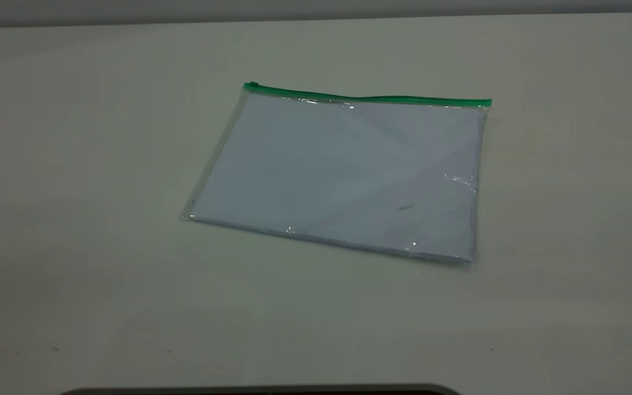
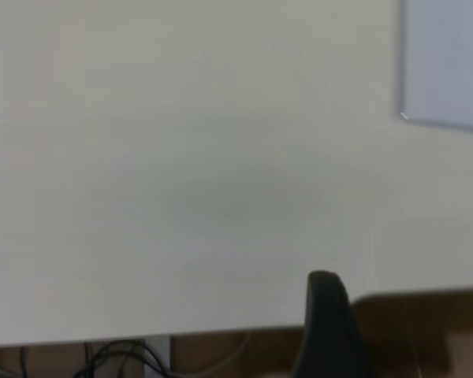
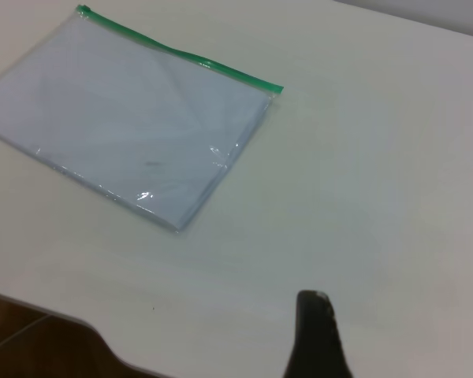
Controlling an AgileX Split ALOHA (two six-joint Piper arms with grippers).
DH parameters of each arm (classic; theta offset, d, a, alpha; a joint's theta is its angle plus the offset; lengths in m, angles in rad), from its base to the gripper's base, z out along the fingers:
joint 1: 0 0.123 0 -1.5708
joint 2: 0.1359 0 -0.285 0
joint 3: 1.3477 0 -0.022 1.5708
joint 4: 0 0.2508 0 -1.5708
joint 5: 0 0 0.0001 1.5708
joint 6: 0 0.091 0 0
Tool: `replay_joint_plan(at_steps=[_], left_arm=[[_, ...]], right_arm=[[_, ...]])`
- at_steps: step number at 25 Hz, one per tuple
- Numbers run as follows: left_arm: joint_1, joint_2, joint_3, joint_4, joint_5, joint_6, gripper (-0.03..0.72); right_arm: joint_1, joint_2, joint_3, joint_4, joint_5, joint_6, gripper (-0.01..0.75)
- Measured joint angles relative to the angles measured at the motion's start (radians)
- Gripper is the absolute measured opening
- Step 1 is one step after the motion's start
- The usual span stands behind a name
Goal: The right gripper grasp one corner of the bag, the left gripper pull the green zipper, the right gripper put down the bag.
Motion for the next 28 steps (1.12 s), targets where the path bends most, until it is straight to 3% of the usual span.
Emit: replay_joint_plan(at_steps=[23, 28], left_arm=[[0.023, -0.028, 0.000, 0.003, 0.001, 0.029, 0.555], [0.023, -0.028, 0.000, 0.003, 0.001, 0.029, 0.553]], right_arm=[[0.000, 0.000, 0.000, -0.001, 0.000, -0.002, 0.578], [-0.071, 0.000, 0.000, -0.001, 0.000, -0.002, 0.578]])
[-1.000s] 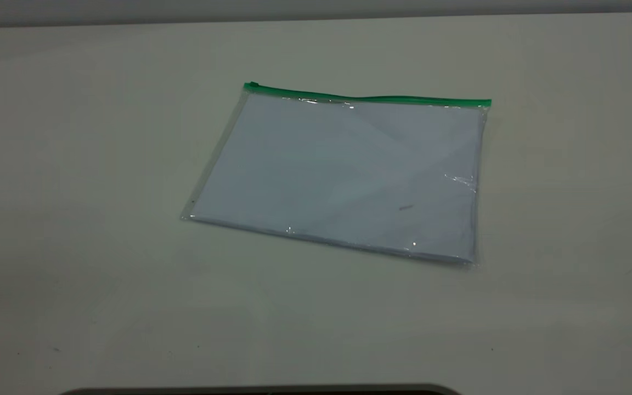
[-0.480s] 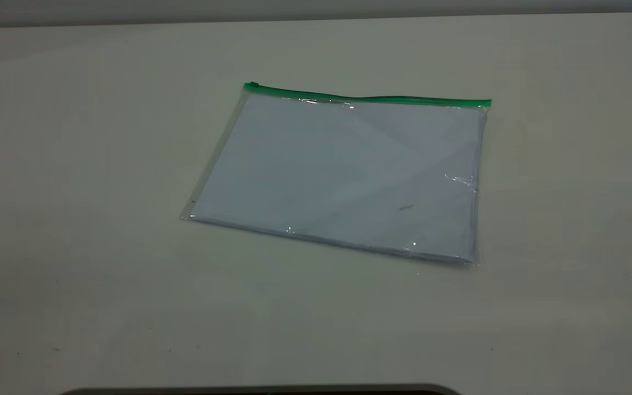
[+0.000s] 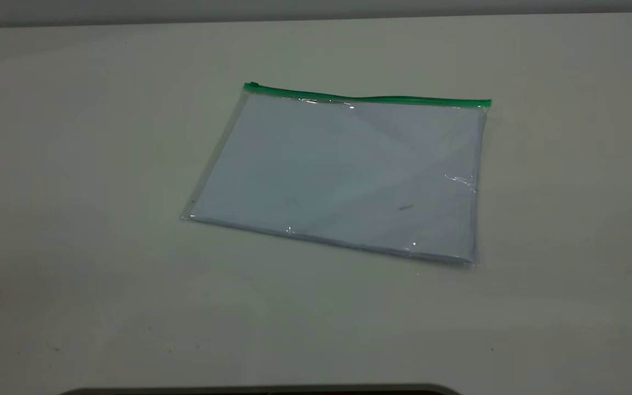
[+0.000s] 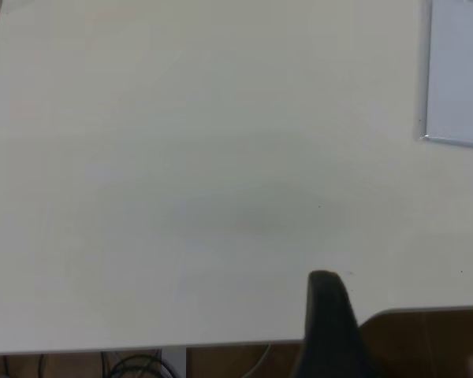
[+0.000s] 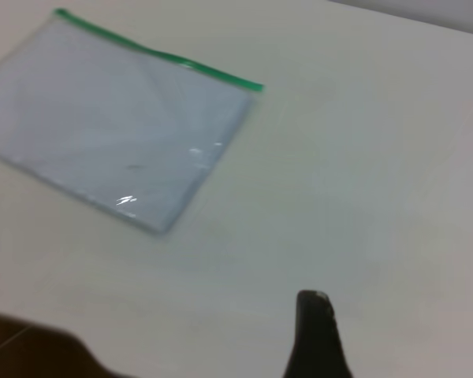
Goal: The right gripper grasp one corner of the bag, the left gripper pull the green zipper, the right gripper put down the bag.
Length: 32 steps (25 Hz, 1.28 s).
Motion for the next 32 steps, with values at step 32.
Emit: replay_joint_plan(at_steps=[32], left_arm=[[0.000, 0.000, 0.000, 0.000, 0.000, 0.000, 0.551]], right_arm=[[-0.075, 0.000, 0.000, -0.082, -0.004, 0.113, 0.578]])
